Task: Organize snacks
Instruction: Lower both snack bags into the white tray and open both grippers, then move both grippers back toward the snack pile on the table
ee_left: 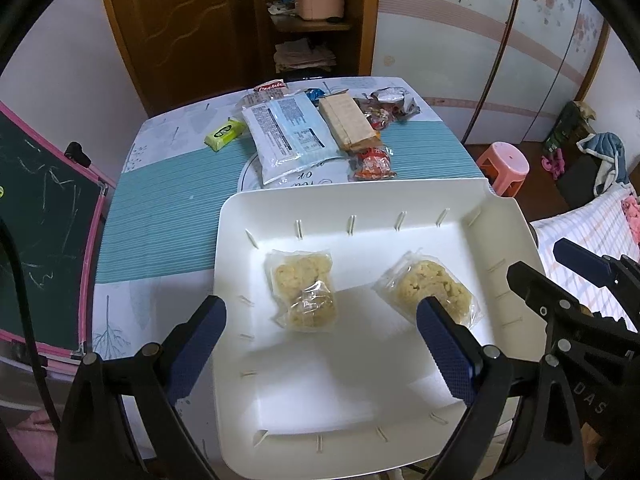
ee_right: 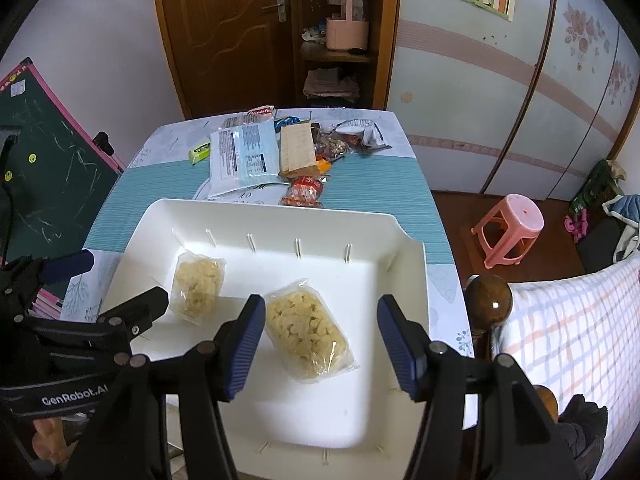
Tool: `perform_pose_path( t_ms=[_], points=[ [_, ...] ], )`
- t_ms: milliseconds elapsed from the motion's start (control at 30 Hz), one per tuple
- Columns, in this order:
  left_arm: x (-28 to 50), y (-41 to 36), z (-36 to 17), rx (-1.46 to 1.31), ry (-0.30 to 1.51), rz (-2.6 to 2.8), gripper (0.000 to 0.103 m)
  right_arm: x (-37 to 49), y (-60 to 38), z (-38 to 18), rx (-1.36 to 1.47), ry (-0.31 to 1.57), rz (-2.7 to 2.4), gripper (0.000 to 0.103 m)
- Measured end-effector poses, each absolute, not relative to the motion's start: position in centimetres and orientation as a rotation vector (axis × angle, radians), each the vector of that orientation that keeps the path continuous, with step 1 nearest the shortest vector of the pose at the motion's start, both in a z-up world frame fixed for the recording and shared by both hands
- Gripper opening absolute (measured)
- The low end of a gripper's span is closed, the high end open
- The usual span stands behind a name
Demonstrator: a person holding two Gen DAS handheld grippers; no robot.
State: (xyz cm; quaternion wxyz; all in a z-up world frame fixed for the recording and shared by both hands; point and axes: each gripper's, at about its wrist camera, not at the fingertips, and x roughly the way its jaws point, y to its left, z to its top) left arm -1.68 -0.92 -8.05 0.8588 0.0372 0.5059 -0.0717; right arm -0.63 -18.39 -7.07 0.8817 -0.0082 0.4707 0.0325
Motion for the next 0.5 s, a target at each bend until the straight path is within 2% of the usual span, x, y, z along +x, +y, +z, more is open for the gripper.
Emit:
perform_pose_path(
  t_ms=[500],
  points=[
    [-1.77,-0.68,-8.05,0.077,1.064,-0.148,0.096,-0.67,-18.12,-7.57,-0.004,0.989,0.078,0.059]
  ],
)
